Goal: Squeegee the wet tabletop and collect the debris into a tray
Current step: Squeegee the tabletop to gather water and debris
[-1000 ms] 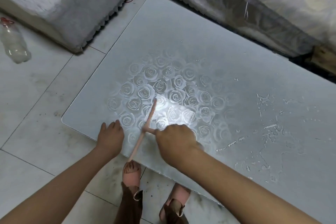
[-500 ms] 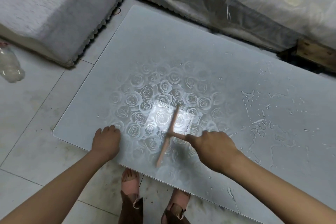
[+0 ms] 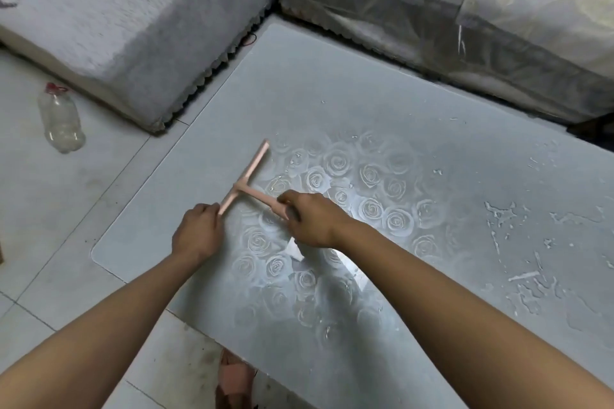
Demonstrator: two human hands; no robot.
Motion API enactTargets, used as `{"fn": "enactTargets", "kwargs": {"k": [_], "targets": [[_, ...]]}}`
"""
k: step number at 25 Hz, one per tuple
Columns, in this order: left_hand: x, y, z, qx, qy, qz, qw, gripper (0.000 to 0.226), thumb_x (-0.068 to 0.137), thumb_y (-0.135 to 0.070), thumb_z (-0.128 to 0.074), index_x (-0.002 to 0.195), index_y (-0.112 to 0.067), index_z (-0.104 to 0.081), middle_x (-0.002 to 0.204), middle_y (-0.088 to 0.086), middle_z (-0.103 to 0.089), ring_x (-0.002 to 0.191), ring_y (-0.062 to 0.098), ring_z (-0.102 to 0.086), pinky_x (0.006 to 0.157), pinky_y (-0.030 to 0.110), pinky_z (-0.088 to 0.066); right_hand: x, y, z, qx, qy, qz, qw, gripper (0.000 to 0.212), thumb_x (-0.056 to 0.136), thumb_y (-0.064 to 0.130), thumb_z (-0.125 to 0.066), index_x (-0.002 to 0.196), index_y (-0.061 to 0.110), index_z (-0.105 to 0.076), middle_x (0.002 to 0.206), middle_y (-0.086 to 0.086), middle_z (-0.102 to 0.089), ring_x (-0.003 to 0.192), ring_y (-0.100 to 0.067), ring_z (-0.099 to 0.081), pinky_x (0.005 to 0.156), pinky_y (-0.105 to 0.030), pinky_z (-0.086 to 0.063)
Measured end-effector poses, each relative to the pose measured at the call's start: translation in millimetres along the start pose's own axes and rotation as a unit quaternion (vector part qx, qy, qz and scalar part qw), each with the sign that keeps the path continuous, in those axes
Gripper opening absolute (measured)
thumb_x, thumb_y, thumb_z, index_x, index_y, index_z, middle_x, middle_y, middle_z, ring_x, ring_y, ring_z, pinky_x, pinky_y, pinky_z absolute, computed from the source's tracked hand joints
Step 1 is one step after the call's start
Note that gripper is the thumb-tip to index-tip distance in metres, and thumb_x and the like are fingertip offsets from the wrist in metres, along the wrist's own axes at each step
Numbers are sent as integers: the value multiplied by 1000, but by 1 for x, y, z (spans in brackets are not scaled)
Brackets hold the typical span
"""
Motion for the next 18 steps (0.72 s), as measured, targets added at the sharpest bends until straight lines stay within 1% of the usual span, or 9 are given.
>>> {"fn": "enactTargets", "kwargs": {"k": [2,5,8,10,11,12,14,16,18], "targets": [[1,-20,-12,-12,-19,-15,1000,33,99,-20,-39,126,-11,-55,125,13,-53,113,32,-48,88,43,-47,-10,-28,4,-30,-18,8,999,33,96,23,-46,127,27,-52,99,-9,-60,92,-31,-58,78,-38,-49],[-11,-71,-31,-40,-58,-55,996,36,99,-21,-41,132,-14,-53,122,10,-53,110,28,-49,83,39,-47,-49,-71,20,-78,-56,-1,995,34,99,38,-38,131,37,-48,82,-4,-49,80,-30,-55,71,-39,-48],[-25,-131,-49,-44,-33,-109,993,38,100,-24,-40,137,-21,-48,116,5,-55,105,23,-50,80,35,-46,-95,-105,48,-89,-54,-33,994,41,95,51,-27,129,40,-48,80,-1,-52,80,-26,-55,72,-38,-47],[-35,-162,-54,-65,2,-151,986,38,100,-27,-41,137,-24,-47,109,4,-58,100,21,-53,77,30,-42,-117,-114,70,-107,-45,-60,991,38,95,54,-26,123,45,-49,75,6,-49,77,-21,-54,70,-36,-48],[-39,-169,-52,-90,20,-167,982,36,99,-28,-43,134,-26,-50,103,4,-60,96,21,-56,75,30,-42,-122,-113,78,-130,-51,-60,988,34,96,53,-28,119,44,-52,73,7,-49,75,-20,-53,67,-34,-47],[-39,-171,-44,-120,25,-176,977,33,98,-29,-46,130,-29,-54,97,4,-62,91,22,-58,73,32,-43,-121,-107,84,-148,-66,-52,985,32,97,51,-30,115,41,-54,72,7,-49,73,-20,-53,64,-34,-46],[-27,-152,-17,-155,-11,-162,974,27,95,-33,-47,118,-32,-62,88,4,-64,84,25,-61,69,34,-45,-99,-84,92,-141,-98,-18,985,29,98,46,-34,113,37,-57,75,4,-54,76,-23,-55,64,-36,-46],[-1,-111,9,-131,-59,-112,983,37,90,-41,-39,113,-30,-66,90,7,-66,85,30,-63,70,36,-48,-52,-57,87,-126,-95,15,987,28,99,42,-37,113,32,-59,86,-4,-61,84,-29,-58,66,-36,-45],[28,-69,24,-80,-76,-69,991,38,90,-39,-40,115,-26,-65,98,11,-68,91,35,-63,74,39,-50,-3,-31,73,-134,-75,36,987,30,101,39,-35,115,27,-59,94,-9,-61,89,-33,-57,65,-34,-38]]}}
Point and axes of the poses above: each hand's wrist, its own x-axis towards the middle knuckle, its own z-axis out of the back of the hand, y = z × x, the point moved 5 cm from there along x, towards the middle knuckle
